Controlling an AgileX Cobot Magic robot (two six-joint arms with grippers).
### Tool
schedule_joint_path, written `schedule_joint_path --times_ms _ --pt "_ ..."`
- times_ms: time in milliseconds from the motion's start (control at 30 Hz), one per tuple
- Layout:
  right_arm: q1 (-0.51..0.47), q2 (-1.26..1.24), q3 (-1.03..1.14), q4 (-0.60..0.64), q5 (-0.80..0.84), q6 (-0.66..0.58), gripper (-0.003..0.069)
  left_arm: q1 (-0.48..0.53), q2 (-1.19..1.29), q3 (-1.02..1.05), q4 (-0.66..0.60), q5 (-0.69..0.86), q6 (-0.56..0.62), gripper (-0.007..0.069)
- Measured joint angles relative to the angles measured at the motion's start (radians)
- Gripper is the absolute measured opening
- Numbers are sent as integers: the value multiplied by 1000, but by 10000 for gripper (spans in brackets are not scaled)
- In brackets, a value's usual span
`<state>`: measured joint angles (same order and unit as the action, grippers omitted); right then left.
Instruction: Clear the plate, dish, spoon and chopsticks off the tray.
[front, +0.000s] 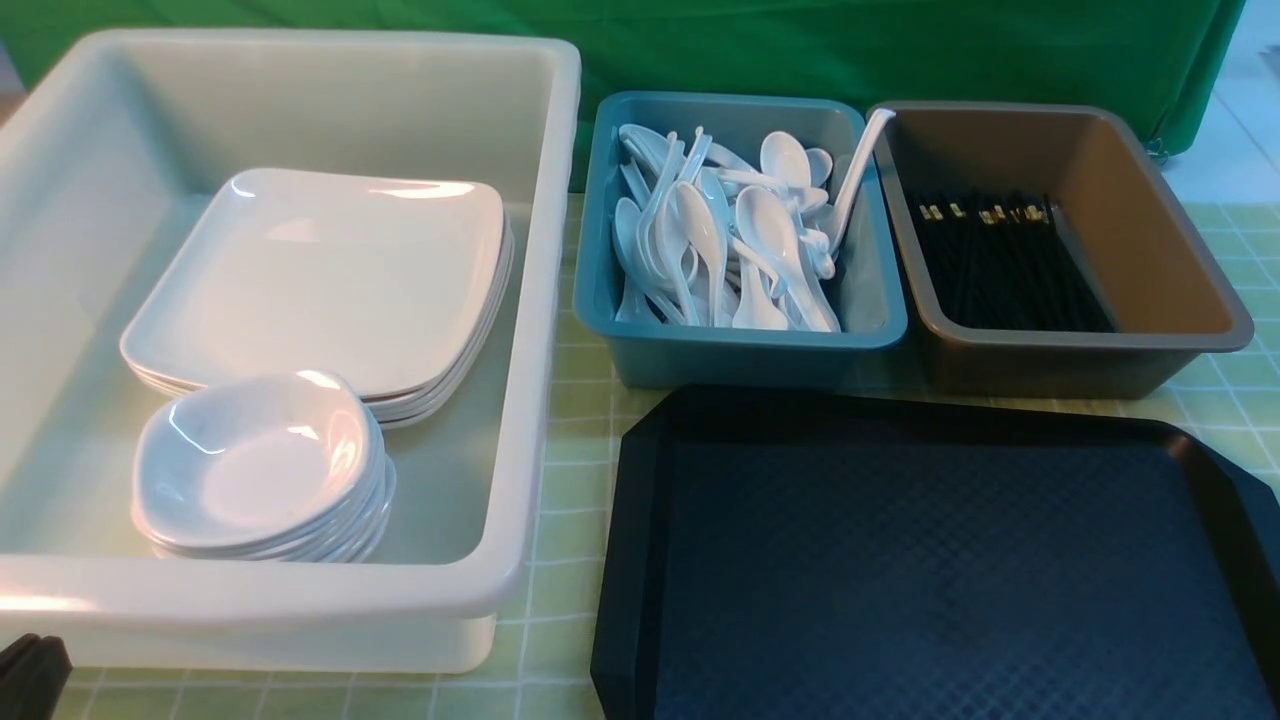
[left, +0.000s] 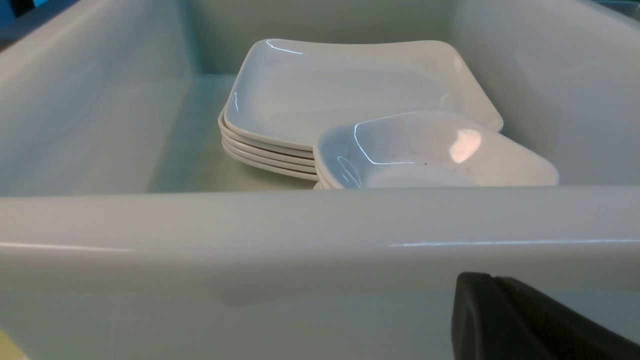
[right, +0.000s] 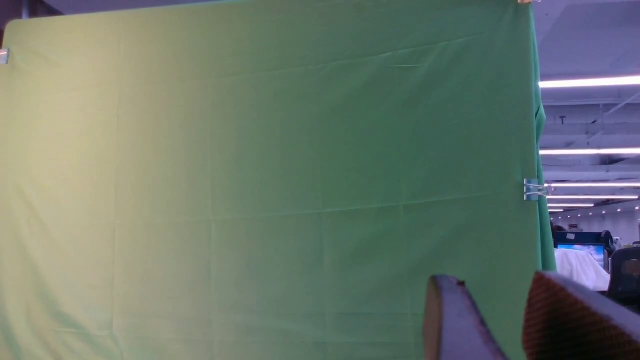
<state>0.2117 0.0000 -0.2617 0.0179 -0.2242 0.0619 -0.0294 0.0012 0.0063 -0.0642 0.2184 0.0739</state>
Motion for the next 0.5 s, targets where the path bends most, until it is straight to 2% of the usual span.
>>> schedule_joint_path --times_ms 67,167,200,267,300,500 --pt "0 0 0 0 1 -18 221 0 0 0 0 0 0 -13" --pt "-16 0 1 0 109 -166 229 0 0 0 0 0 0 -13" --pt "-23 0 2 0 118 -173 230 0 0 0 0 0 0 -13" --pt "-64 1 22 0 205 -220 231 0 0 0 0 0 0 -13" --pt "-115 1 57 -1 267 -243 234 0 0 0 0 0 0 -13" --pt "-222 1 249 -3 353 -263 237 0 0 0 0 0 7 -13"
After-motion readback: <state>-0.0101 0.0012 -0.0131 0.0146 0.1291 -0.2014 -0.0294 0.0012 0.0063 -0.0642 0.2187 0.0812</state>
